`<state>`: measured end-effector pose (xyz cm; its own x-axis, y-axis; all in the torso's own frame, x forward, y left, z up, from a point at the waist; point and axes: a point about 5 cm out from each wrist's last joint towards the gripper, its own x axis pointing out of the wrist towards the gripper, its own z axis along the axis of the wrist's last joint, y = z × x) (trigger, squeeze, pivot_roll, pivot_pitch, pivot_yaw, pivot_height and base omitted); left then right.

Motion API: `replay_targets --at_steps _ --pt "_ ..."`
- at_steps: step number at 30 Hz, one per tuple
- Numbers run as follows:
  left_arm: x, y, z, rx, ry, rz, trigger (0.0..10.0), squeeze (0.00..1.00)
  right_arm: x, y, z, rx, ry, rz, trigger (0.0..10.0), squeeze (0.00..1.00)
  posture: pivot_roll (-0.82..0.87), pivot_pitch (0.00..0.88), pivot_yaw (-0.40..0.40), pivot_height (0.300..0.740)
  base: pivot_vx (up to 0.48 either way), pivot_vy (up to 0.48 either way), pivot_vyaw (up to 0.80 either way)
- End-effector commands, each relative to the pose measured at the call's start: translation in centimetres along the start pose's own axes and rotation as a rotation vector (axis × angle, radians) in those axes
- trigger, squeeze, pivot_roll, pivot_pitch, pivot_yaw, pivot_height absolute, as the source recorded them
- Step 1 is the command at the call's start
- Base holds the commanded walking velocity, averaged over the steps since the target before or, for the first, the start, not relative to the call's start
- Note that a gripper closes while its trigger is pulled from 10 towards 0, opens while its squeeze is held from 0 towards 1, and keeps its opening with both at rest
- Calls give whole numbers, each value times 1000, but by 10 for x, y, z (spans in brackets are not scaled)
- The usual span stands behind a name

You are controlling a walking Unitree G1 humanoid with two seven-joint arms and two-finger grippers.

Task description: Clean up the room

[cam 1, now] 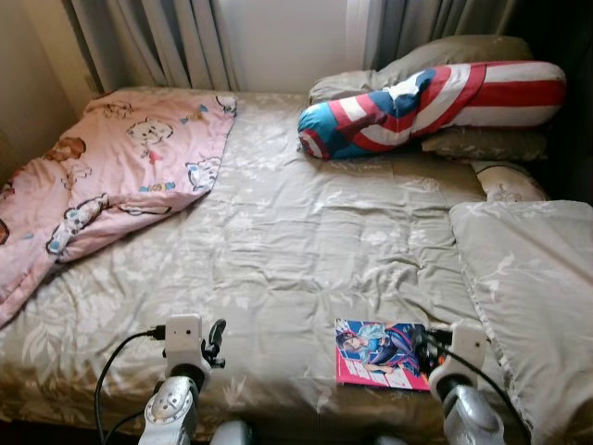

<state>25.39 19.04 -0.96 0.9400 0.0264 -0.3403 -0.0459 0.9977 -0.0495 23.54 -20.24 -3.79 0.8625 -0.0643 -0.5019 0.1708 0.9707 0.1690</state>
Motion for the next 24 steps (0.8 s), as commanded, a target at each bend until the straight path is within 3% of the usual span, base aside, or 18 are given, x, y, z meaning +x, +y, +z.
replay_targets --at_steps 1,10,12,20,24 --pt "0 5 -7 10 43 9 10000 0 -3 -1 -12 -34 70 -5 10000 0 -103 0 11 727 0 0 0" --pt "-6 11 -33 33 201 24 10000 0 -13 -2 -42 -68 217 -26 10000 0 -88 0 17 740 0 0 0" --pt "-14 14 -49 59 301 34 10000 0 -19 -8 -53 -65 278 -76 10000 0 -92 0 17 740 0 0 0" --pt "-24 14 -67 48 419 42 10000 0 -24 -11 -61 -58 316 -124 10000 0 -77 0 22 740 0 0 0" --pt "-26 15 -69 55 432 46 10000 0 -25 -10 -63 -115 326 -108 10000 0 -82 0 26 740 0 0 0"
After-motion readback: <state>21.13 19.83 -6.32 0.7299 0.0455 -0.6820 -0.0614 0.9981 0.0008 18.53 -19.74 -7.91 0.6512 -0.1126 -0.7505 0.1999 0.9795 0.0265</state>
